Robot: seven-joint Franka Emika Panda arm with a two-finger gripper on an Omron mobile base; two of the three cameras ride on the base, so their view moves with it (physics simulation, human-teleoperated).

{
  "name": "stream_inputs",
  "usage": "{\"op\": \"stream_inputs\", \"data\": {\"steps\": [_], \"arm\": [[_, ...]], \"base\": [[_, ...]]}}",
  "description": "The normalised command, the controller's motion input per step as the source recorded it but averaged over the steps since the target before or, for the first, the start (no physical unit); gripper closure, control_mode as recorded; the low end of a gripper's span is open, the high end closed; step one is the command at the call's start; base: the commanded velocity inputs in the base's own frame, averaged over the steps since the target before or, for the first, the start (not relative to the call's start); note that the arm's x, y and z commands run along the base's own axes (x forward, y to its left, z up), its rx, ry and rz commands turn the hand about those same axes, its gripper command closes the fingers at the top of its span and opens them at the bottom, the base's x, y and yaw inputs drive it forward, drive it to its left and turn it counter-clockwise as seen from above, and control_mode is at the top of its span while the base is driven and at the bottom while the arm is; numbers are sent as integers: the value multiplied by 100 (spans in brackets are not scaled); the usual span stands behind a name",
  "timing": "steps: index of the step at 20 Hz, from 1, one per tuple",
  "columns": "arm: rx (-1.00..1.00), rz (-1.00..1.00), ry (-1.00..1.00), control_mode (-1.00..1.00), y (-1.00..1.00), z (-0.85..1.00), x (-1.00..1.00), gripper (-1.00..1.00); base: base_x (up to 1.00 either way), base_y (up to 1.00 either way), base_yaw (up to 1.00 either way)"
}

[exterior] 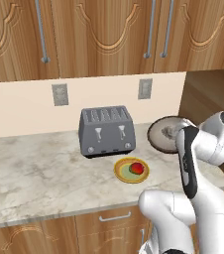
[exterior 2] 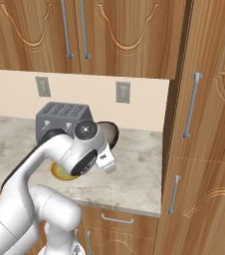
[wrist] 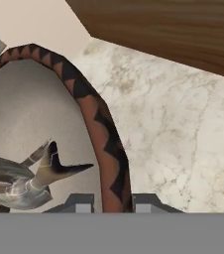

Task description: Remove the mango from the bowl and place it on the small plate. Then place the bowl with only the fish in the microwave, close the door, and press the start button to microwave the fish.

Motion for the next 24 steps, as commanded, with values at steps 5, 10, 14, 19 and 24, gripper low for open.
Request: {"op": "stream_inputs", "data": {"steps": [5,10,14,19,24], "arm": [[8,4,0,-100,68,19,-31,100],[17,2,0,-100,60,24,-20,100],[20,0,2,-100,29,54,-41,100],[1,0,2,-100,18,25,-32,100],[0,-1,0,-100,0,-2,-2,100]], "base": [[0,0,0],[0,0,0],[0,0,0],[0,0,0],[0,0,0]]}}
